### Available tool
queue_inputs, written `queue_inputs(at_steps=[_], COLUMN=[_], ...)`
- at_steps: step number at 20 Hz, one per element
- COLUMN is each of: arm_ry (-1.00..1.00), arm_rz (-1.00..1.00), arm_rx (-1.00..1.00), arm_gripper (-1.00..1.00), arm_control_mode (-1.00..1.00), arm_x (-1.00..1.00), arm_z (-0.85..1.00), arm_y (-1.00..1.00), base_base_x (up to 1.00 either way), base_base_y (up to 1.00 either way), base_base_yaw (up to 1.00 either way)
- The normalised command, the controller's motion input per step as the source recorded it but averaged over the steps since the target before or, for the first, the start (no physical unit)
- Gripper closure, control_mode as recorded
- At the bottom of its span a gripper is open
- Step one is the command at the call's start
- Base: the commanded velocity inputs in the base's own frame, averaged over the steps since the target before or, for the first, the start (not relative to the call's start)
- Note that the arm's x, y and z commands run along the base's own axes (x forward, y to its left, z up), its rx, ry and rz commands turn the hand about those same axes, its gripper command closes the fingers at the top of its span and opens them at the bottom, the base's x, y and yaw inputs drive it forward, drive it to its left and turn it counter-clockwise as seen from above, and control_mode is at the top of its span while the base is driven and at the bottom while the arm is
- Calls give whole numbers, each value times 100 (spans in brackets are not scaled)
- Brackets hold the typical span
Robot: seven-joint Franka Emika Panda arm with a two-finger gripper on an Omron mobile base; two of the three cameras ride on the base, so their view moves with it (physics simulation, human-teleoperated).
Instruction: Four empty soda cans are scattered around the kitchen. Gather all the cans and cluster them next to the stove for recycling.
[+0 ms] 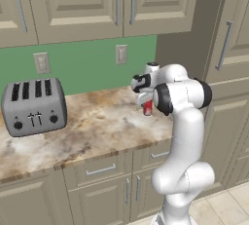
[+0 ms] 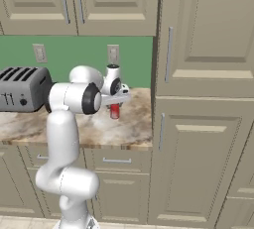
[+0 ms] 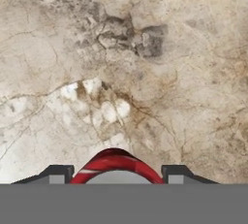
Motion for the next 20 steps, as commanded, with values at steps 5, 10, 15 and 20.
queue_inputs(at_steps=[5, 10, 15, 20], arm_ry=[10, 2, -4, -8], arm_rz=[-3, -1, 0, -1], arm_rx=[4, 2, 0, 0], arm_gripper=[100, 100, 100, 100], arm_control_mode=[-100, -100, -100, -100], arm_x=[-23, -32, -44, -49], arm_z=[-26, -9, 1, 2], arm_y=[1, 1, 6, 13], base_base_x=[0, 0, 0, 0], base_base_y=[0, 0, 0, 0], base_base_yaw=[0, 0, 0, 0])
